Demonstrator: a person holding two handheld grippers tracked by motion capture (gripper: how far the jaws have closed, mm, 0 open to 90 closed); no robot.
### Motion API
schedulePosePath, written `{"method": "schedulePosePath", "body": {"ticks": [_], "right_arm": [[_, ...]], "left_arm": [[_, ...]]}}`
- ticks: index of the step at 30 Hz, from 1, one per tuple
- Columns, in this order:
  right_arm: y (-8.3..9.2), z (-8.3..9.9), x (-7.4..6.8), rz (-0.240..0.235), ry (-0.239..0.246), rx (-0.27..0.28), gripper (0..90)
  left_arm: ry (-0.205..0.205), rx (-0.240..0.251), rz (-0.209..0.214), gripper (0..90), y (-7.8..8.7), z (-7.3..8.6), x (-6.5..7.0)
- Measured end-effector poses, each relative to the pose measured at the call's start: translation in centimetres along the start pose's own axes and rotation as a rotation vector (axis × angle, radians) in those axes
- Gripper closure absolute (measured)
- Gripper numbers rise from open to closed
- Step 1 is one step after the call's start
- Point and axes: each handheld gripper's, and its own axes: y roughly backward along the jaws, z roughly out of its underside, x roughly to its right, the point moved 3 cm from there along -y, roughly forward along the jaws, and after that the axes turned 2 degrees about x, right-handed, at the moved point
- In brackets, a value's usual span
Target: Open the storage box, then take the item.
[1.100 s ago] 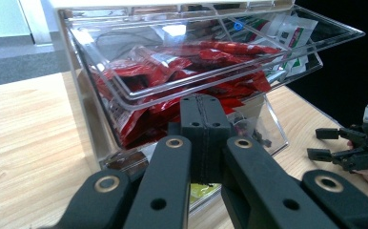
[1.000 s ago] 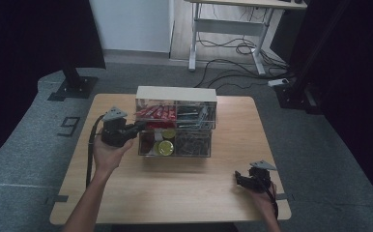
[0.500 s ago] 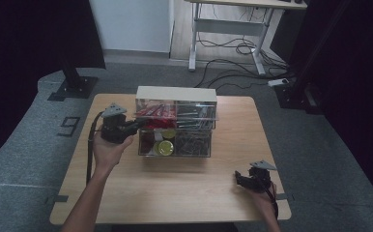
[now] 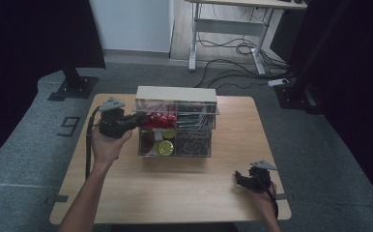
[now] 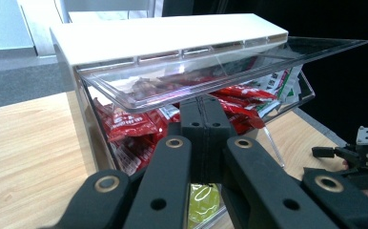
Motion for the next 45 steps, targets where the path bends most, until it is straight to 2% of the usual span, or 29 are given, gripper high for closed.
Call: {"method": "schedulePosePath", "body": {"ticks": [17,32,36,40,45], "right_arm": [[0.0,0.0,0.0,0.001,0.0,0.001,20.4],[0.0,0.0,0.1,0.003,0.0,0.003,21.2],[0.0,0.0,0.1,0.002,-0.005,0.007,24.8],[0.2,0.0,0.2,-0.018,-0.016,0.02,29.9],[0.9,-0.6,0.0,-0.042,-0.025,0.064,34.3]], "left_arm": [[0.006,0.005,0.002,90.0,-0.2,-1.6,-0.4],[-0.001,0.008,-0.006,90.0,-0.2,-2.1,-0.4],[-0.002,0.008,-0.005,90.0,-0.2,-2.1,-0.4],[-0.007,0.007,-0.007,90.0,-0.1,-2.2,-0.4],[-0.006,0.009,-0.004,90.0,0.0,-2.2,-0.5]]}}
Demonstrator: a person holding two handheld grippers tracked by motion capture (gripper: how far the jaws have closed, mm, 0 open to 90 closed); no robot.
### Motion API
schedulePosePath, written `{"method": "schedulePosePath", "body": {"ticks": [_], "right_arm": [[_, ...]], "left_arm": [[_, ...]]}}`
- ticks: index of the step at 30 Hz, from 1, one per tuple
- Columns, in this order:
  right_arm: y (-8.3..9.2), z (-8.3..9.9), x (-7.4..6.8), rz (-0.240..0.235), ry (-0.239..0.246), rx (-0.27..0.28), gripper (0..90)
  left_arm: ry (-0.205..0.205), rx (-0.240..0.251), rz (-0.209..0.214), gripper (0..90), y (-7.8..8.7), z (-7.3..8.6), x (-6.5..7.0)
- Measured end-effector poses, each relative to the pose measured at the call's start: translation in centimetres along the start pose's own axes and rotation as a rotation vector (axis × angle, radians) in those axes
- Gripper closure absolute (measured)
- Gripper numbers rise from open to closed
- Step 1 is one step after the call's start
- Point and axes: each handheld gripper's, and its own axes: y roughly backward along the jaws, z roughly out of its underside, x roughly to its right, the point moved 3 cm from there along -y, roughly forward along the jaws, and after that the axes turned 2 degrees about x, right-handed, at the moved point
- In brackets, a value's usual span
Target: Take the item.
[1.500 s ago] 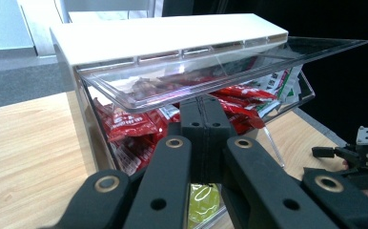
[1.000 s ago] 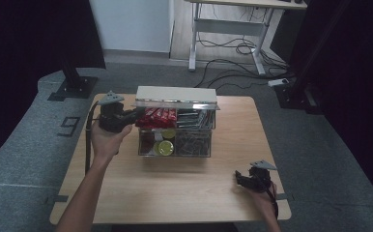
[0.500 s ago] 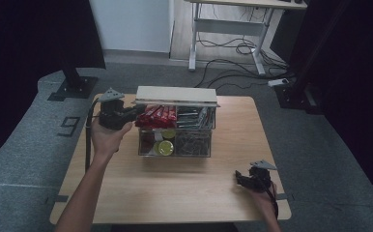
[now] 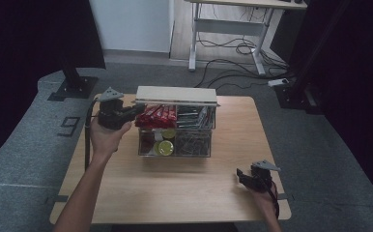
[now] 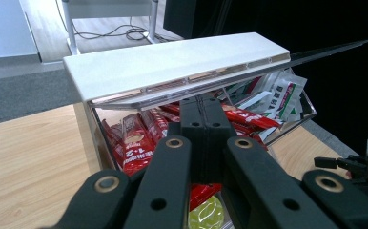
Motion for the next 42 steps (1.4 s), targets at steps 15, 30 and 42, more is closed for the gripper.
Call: {"method": "schedulePosePath", "body": {"ticks": [15,30,42], "right_arm": [[3.7,-5.3,-3.6,-0.122,0.033,0.169,44.2],[4.9,-9.9,-5.9,-0.205,0.084,0.245,53.3],[5.5,-11.9,-7.3,-0.249,0.1,0.276,55.7]], "left_arm": [[-0.002,-0.01,0.003,90.0,-0.2,-0.2,0.0],[-0.003,-0.014,0.006,90.0,-0.3,-0.3,-0.1],[-0.002,-0.011,0.007,90.0,-0.4,-0.4,-0.1]]}}
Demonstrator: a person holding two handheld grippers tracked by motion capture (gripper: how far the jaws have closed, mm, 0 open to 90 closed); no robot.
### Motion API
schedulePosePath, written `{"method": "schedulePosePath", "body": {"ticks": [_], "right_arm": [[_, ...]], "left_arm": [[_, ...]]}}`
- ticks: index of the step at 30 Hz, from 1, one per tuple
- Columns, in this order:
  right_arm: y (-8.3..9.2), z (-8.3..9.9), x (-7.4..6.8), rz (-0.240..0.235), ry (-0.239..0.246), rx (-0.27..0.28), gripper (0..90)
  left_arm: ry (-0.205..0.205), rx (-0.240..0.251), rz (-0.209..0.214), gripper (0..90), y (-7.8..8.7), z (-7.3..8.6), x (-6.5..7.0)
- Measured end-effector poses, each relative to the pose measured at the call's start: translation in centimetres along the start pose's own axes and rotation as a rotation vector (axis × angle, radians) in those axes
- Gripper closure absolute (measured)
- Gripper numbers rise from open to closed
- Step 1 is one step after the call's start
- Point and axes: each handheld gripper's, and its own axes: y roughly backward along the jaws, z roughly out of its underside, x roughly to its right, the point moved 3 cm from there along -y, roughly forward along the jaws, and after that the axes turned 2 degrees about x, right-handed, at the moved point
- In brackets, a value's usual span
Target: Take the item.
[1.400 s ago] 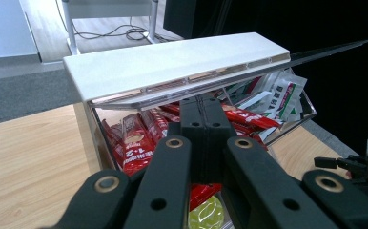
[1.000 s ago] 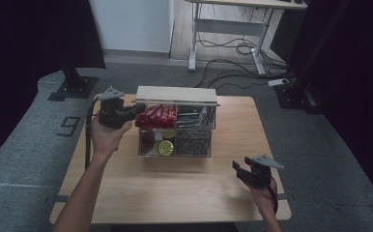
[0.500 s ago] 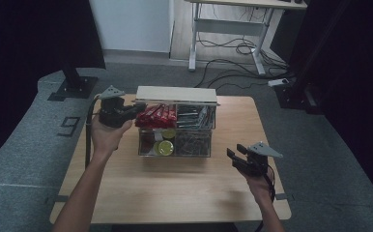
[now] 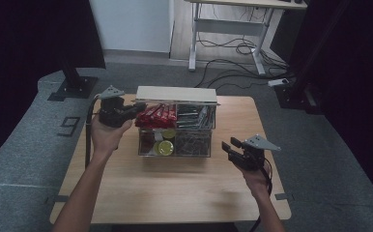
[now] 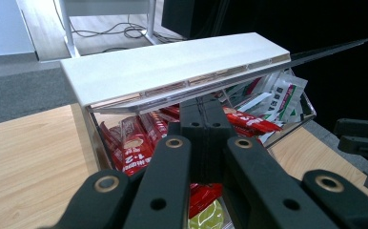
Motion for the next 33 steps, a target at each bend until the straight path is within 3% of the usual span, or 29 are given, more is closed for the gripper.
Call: {"method": "schedulePosePath", "body": {"ticks": [12,33], "right_arm": [[-0.4,-2.6,-1.5,-0.03,0.034,0.027,56.0],[-1.9,-4.7,-3.0,-0.058,0.059,0.037,56.0]], "left_arm": [[0.003,0.001,0.0,90.0,0.0,0.0,0.0],[0.003,0.003,0.001,90.0,0.0,-0.2,0.0]]}}
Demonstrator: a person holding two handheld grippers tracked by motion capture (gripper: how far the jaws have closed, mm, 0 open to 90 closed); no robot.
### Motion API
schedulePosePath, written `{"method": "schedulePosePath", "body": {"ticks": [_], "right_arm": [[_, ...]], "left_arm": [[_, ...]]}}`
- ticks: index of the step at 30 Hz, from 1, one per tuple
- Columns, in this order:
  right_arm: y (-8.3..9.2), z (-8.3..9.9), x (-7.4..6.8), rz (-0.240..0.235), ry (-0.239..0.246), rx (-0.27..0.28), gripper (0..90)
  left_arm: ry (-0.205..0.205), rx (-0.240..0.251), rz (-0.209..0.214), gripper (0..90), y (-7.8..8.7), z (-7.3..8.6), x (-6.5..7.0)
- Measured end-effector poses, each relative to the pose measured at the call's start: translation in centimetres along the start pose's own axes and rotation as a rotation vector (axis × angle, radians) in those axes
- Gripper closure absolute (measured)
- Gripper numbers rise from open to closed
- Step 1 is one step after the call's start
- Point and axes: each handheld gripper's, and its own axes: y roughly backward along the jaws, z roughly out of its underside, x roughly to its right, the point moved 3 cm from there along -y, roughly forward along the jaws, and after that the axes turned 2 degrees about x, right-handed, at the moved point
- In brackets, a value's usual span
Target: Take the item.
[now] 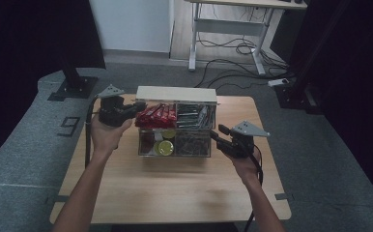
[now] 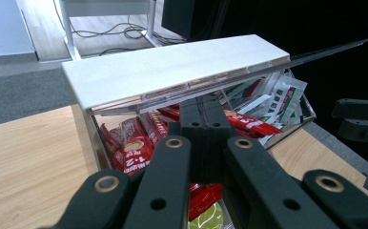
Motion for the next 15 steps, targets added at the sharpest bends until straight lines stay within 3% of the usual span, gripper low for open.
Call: {"method": "schedulePosePath", "body": {"ticks": [15], "right_arm": [[-0.76,-0.68,-0.1,-0.005,-0.006,0.0,56.1]], "left_arm": [[-0.002,0.0,0.001,90.0,-0.06,0.01,0.0]]}}
